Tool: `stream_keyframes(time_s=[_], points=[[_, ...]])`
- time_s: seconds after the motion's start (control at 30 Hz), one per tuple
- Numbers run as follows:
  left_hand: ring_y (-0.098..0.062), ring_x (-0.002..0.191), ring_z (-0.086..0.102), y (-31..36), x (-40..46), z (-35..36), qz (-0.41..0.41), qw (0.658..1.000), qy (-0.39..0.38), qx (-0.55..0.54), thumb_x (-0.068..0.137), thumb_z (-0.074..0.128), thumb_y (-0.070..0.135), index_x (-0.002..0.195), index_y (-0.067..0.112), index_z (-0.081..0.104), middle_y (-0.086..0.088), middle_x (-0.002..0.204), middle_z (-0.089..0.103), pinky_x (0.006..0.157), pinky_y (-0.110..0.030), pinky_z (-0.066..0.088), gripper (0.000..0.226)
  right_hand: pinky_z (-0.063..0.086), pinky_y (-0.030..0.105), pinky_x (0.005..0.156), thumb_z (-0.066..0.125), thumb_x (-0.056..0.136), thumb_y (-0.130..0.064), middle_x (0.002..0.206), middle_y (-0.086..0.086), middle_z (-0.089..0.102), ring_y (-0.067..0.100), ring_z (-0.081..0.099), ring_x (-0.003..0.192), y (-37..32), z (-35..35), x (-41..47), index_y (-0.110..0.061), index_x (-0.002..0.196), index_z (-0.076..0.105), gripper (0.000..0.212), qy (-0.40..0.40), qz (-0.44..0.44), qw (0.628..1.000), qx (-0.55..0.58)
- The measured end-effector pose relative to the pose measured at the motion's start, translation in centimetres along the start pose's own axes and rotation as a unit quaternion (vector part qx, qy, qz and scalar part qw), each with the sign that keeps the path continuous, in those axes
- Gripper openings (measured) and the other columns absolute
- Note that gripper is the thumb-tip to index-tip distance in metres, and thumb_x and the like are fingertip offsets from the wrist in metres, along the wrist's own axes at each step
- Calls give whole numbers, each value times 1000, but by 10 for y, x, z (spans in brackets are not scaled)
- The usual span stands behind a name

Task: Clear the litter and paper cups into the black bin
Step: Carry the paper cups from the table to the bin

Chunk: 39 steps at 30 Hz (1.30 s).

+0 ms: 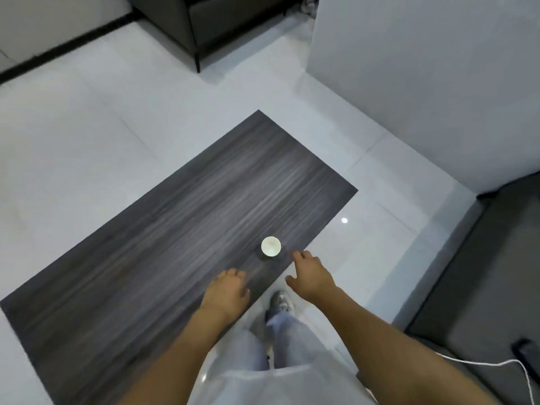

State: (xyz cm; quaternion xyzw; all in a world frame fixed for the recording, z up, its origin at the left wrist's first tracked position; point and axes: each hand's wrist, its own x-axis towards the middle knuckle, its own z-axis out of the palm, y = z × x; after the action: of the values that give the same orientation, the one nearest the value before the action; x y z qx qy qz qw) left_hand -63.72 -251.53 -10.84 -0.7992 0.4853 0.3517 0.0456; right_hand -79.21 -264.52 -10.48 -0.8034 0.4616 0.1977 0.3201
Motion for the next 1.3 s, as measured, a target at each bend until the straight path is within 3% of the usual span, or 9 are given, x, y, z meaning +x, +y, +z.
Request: stream_keyframes(time_s=[0.27,0.5,0.63,0.77,0.93,1.3], points=[[-26,123,43,-29,61,8,-95,994,15,-55,94,46,31,135,18,44,-5,134,46,100,-36,36,43,41,43,105,56,94,-29,143,10,40,31,41,126,-18,13,107,-18,143,34,55,-86,-51,993,-60],[-25,121,43,-63,100,47,-111,990,10,-90,94,47,29,135,17,45,-5,133,46,102,-36,37,43,36,43,109,60,92,-32,149,9,33,31,32,133,-11,61,176,-21,146,29,63,-80,-46,992,-88],[-25,125,40,-86,115,78,-130,985,6,-115,94,49,29,135,15,46,-6,137,44,103,-37,38,43,28,48,115,67,87,-39,157,6,20,33,22,142,0,92,211,-25,149,24,77,-80,-44,991,-101],[-28,125,41,-110,124,104,-159,978,-2,-133,94,51,28,132,13,49,-9,136,45,104,-39,38,42,27,50,114,73,84,-29,158,7,17,35,18,143,5,122,234,-24,148,26,79,-92,-41,990,-97],[-29,121,42,-122,123,116,-170,976,-11,-136,93,51,28,131,13,49,-10,133,46,102,-40,39,41,38,45,109,69,82,-7,150,6,29,31,26,136,5,135,233,-18,140,37,67,-101,-62,986,-119],[-25,127,39,-83,36,64,-227,961,46,-151,94,47,28,137,15,41,-7,140,40,105,-37,38,45,40,42,106,66,81,-1,146,1,32,27,30,133,-62,78,141,-21,140,38,68,-164,-208,948,-176]])
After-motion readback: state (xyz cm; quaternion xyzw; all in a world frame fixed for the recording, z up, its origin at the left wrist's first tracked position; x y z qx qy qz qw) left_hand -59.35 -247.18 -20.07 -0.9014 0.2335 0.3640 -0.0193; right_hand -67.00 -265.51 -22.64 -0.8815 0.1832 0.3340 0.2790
